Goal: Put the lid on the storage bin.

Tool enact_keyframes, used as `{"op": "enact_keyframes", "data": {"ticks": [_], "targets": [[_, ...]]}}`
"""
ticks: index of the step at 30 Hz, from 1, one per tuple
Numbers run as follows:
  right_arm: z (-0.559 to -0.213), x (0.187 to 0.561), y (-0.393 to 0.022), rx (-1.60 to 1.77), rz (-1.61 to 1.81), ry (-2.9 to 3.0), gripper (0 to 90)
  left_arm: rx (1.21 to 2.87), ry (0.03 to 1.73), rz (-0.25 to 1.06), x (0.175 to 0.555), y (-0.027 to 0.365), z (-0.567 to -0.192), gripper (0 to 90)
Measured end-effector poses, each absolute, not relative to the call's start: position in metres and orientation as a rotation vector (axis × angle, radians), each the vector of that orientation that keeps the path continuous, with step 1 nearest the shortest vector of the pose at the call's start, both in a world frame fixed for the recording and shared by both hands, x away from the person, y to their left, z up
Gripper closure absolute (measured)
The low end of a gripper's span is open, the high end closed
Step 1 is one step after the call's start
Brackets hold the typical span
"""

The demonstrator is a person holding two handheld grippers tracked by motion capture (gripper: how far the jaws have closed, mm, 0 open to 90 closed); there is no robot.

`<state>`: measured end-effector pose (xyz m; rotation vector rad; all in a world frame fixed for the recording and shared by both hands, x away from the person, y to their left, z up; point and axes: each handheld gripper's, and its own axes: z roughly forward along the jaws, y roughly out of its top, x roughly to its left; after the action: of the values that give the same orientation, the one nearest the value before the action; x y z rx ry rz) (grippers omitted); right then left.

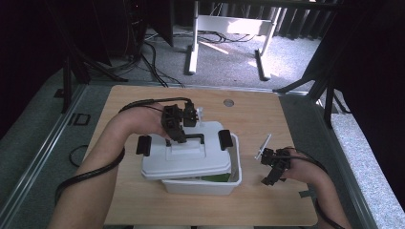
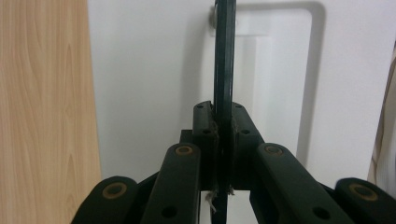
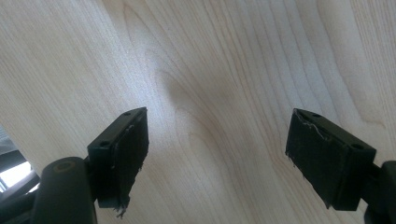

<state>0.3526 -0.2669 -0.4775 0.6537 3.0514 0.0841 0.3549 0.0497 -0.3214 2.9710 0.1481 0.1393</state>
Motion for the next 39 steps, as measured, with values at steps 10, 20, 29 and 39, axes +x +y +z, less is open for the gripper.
{"op": "enact_keyframes", "data": {"ticks": [10, 20, 29, 39], "targets": [[-0.481, 0.352, -0.268, 0.664, 0.080, 3.064, 21.0, 2.984, 0.087, 0.118, 0.354, 0.016, -0.328, 84.8], [-0.482, 0.351, -0.270, 0.661, 0.082, 3.065, 21.2, 3.036, 0.063, 0.091, 0.355, -0.002, -0.346, 84.8], [-0.485, 0.351, -0.270, 0.665, 0.078, 3.078, 21.5, 3.024, 0.045, 0.084, 0.357, -0.002, -0.351, 84.4], [-0.486, 0.350, -0.271, 0.666, 0.080, 3.079, 21.6, 2.983, 0.078, 0.078, 0.361, 0.008, -0.356, 59.2]]}}
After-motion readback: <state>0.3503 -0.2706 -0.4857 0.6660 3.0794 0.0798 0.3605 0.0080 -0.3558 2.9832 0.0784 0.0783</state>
